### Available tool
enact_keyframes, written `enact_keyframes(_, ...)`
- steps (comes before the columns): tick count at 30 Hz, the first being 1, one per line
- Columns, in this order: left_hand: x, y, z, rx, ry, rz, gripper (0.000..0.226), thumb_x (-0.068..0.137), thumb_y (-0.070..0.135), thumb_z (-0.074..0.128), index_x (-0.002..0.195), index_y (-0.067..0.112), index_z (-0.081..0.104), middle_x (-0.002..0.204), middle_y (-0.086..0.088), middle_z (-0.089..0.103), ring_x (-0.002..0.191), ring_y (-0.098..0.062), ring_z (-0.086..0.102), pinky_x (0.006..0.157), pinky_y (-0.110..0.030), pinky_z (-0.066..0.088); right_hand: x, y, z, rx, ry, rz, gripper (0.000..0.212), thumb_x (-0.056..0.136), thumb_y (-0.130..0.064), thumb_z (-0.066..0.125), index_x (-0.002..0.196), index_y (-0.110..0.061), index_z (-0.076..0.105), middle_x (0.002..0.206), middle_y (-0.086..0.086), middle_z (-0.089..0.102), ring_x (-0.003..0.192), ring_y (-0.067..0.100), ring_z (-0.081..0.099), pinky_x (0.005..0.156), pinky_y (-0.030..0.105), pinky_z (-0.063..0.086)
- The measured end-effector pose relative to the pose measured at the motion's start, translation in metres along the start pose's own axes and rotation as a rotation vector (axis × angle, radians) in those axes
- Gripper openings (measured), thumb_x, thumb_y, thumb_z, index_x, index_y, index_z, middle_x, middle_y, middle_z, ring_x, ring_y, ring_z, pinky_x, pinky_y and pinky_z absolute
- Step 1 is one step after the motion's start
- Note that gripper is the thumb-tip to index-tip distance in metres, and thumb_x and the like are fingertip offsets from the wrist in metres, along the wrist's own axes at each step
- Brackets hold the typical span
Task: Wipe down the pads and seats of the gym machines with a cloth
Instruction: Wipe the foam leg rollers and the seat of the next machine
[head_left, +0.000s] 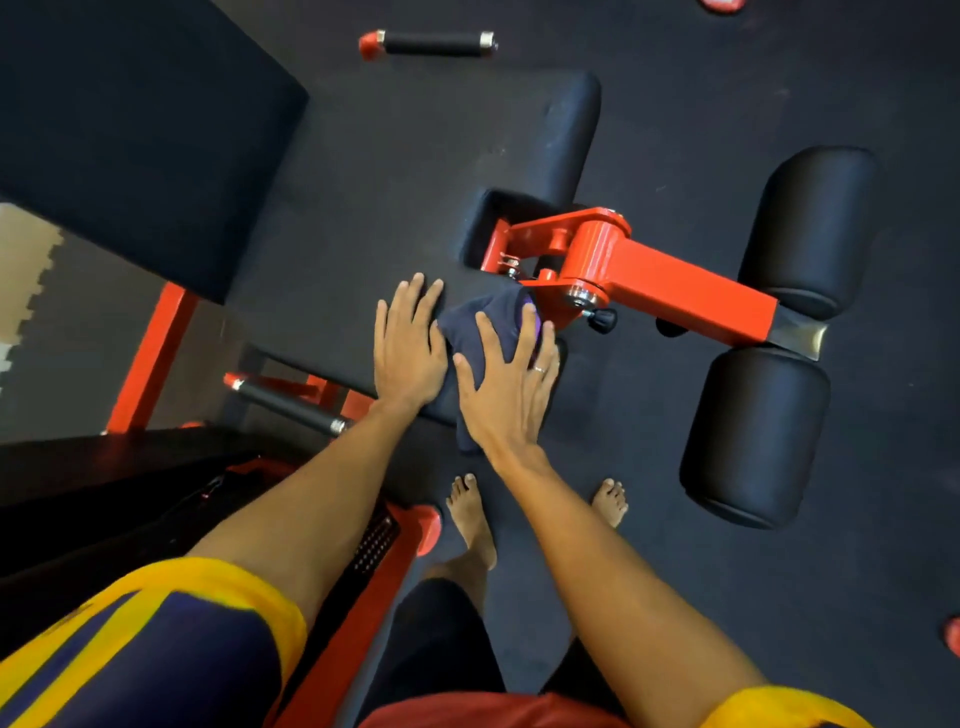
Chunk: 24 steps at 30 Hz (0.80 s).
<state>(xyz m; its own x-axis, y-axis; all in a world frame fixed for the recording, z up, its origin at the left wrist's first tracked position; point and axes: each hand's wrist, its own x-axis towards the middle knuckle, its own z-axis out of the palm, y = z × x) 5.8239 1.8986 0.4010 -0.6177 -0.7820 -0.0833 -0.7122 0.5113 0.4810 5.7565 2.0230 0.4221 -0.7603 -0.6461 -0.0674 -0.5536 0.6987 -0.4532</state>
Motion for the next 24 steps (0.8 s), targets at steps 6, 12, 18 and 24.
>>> enact_keyframes(6, -0.002, -0.004, 0.005, -0.014, 0.050, 0.008, 0.057, 0.097, 0.026, 0.032, 0.153, 0.021, 0.042, 0.163, -0.001, 0.033, 0.153, -0.017, 0.022, 0.126, -0.044, 0.012, 0.039, -0.013, 0.013, -0.028, -0.016, -0.138, 0.058, 0.101, -0.039, 0.039, 0.152, -0.013, 0.045, 0.167, 0.011, 0.027, 0.155, 0.031, 0.020, 0.127, 0.048, 0.016)
enact_keyframes(12, 0.000, -0.003, 0.010, 0.037, 0.074, 0.039, 0.054, 0.099, 0.024, 0.036, 0.153, 0.020, 0.041, 0.163, -0.002, 0.033, 0.153, -0.019, 0.023, 0.126, -0.045, 0.015, 0.065, -0.018, 0.009, 0.125, 0.087, 0.038, 0.054, 0.102, -0.037, 0.046, 0.151, -0.013, 0.047, 0.161, 0.012, 0.037, 0.150, 0.030, 0.030, 0.124, 0.046, 0.024)
enact_keyframes(18, 0.000, -0.006, 0.010, 0.036, 0.039, -0.001, 0.054, 0.101, 0.022, 0.042, 0.155, 0.025, 0.037, 0.165, 0.002, 0.029, 0.154, -0.013, 0.017, 0.127, -0.041, 0.010, 0.003, -0.015, 0.017, 0.074, 0.032, -0.103, 0.056, 0.099, -0.031, 0.052, 0.151, -0.013, 0.047, 0.163, 0.012, 0.035, 0.153, 0.027, 0.024, 0.125, 0.049, 0.023)
enact_keyframes(24, 0.000, -0.005, 0.010, 0.030, 0.077, 0.019, 0.055, 0.099, 0.023, 0.030, 0.149, 0.010, 0.046, 0.163, -0.002, 0.032, 0.153, -0.017, 0.024, 0.127, -0.043, 0.013, 0.078, -0.020, 0.017, 0.034, 0.038, -0.114, 0.055, 0.094, -0.023, 0.059, 0.147, -0.011, 0.052, 0.158, 0.012, 0.044, 0.148, 0.028, 0.036, 0.125, 0.044, 0.023)
